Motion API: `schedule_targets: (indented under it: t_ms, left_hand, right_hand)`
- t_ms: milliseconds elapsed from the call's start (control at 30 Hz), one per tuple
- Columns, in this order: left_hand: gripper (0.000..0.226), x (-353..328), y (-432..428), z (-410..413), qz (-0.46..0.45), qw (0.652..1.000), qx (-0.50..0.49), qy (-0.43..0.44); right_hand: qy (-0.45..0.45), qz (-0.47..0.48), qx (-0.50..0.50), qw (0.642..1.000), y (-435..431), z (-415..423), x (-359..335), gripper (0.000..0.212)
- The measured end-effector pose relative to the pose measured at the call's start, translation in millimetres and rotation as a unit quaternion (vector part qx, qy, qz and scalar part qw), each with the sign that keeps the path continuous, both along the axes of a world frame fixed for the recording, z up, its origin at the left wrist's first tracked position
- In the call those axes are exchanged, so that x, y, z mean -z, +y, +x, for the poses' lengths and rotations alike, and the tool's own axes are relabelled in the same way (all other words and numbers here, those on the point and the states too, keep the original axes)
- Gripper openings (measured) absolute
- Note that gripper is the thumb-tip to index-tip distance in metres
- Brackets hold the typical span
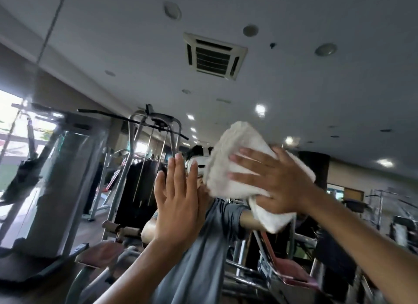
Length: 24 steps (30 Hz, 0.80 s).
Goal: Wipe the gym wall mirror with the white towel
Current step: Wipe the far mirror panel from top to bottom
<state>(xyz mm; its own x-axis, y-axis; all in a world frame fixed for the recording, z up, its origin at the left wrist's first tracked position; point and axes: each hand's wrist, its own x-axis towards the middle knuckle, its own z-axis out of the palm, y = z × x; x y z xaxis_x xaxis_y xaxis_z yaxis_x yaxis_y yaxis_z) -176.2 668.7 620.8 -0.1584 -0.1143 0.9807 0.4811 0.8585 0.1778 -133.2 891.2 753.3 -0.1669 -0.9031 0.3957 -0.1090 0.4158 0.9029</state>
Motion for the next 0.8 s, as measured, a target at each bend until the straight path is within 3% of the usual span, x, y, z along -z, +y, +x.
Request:
schedule_targets:
  t_ms: [33,67,100,167,200,233,267,300,367,433,467,500,567,633,667,700,733,800]
  left_hand:
    - [0.061,-1.0,8.9,0.7,0.002,1.0,0.003,0.0]
    - [0.06,-2.5,17.3,1.7,0.006,1.0,0.011,0.001]
    - [0.06,-4.7,25.6,3.0,0.012,1.0,0.021,0.003]
    - [0.06,-9.5,43.7,6.8,0.016,0.999,0.031,0.003]
    - [0.061,-11.4,53.5,9.4,0.013,0.999,0.029,0.003]
    - [0.062,-12.7,63.1,11.8,0.01,1.0,0.027,0.002]
    - [0.062,-13.8,72.2,14.0,0.009,1.0,0.024,0.003]
    - [0.061,-15.3,81.1,15.8,0.006,1.0,0.021,0.006]
    - [0.058,-19.4,97.4,17.4,-0.024,0.999,0.013,0.016]
    - [0.06,-21.7,112.6,17.8,-0.069,0.997,-0.009,0.041]
    - [0.061,-22.4,119.5,18.0,-0.088,0.995,-0.023,0.052]
    - [0.062,-22.5,125.8,18.5,-0.099,0.993,-0.033,0.056]
    - [0.061,-21.8,136.5,19.4,-0.104,0.992,-0.046,0.057]
    - [0.059,-21.3,147.4,20.1,-0.106,0.992,-0.049,0.052]
    - [0.057,-20.5,153.6,21.0,-0.106,0.992,-0.047,0.047]
    - [0.056,-20.3,159.2,21.4,-0.104,0.993,-0.043,0.042]
    - [0.055,-20.3,164.4,21.9,-0.098,0.994,-0.036,0.036]
    - [0.056,-20.6,171.4,23.1,-0.089,0.996,-0.022,0.022]
  right_hand:
    - [0.009,0.011,0.01,1.0,22.5,3.5,-12.7,0.065]
    - [0.022,-0.049,0.013,0.998,41.4,7.3,-22.8,0.066]
    - [0.034,-0.167,0.002,0.985,55.5,11.1,-30.1,0.067]
    - [0.078,-0.428,-0.038,0.9,60.4,13.7,-30.2,0.064]
    - [0.096,-0.513,-0.046,0.852,55.0,10.3,-23.8,0.062]
    - [0.103,-0.548,-0.047,0.829,48.1,7.7,-16.2,0.061]
    - [0.096,-0.529,-0.044,0.842,44.4,6.3,-8.3,0.062]
    - [0.077,-0.463,-0.035,0.882,46.5,5.9,0.9,0.064]
    - [0.029,-0.233,-0.013,0.972,69.2,11.0,12.0,0.066]
    - [-0.004,-0.05,0.008,0.999,109.5,21.2,-0.6,0.066]
    - [0.0,-0.029,0.02,0.999,130.5,25.2,-10.9,0.066]
    - [0.014,-0.063,0.028,0.998,149.2,28.9,-20.3,0.067]
    - [0.041,-0.272,0.008,0.961,169.9,34.7,-31.2,0.067]
    - [0.073,-0.493,-0.027,0.866,160.1,31.0,-23.1,0.067]
    - [0.076,-0.55,-0.034,0.831,149.2,27.6,-12.2,0.068]
    - [0.072,-0.546,-0.031,0.834,140.5,24.9,1.9,0.069]
    - [0.058,-0.472,-0.023,0.879,138.3,22.8,17.9,0.07]
    - [0.017,-0.221,0.001,0.975,160.1,25.8,43.2,0.069]
